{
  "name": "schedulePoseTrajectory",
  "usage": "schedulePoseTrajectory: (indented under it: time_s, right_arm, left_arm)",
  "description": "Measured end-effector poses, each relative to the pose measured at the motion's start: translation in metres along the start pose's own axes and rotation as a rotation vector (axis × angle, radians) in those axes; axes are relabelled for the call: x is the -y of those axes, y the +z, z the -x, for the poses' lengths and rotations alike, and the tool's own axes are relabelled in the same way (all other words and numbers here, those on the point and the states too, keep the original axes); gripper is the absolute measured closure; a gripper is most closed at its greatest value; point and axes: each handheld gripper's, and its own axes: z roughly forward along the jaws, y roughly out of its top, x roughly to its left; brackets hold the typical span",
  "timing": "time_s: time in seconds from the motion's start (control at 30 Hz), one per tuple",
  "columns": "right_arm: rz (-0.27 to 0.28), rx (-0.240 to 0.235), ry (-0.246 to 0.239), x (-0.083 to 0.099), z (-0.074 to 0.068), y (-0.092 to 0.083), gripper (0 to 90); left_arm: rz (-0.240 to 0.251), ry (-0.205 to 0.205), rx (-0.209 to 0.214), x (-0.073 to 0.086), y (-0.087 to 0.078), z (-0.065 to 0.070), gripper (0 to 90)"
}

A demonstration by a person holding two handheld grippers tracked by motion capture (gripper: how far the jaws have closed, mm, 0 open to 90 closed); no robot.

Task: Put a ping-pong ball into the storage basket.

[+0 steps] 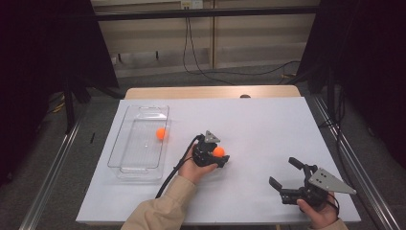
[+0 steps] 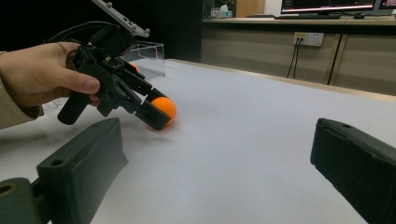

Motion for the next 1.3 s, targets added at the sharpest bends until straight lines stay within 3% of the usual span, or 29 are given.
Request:
schedulePoseTrajectory:
  time_s: [0.97, 1.3]
  right_arm:
    - [0.001, 0.000, 0.001, -0.0001, -0.0001, -0.0002, 2.2]
    - [0.001, 0.000, -0.001, -0.0001, 0.0001, -0.0002, 2.2]
  left_arm:
    - [-0.031, -0.012, -0.013, 0.0009, 0.0002, -0.0019, 50.0]
    - [-0.034, -0.027, -0.013, 0.0007, -0.0006, -0.0015, 50.7]
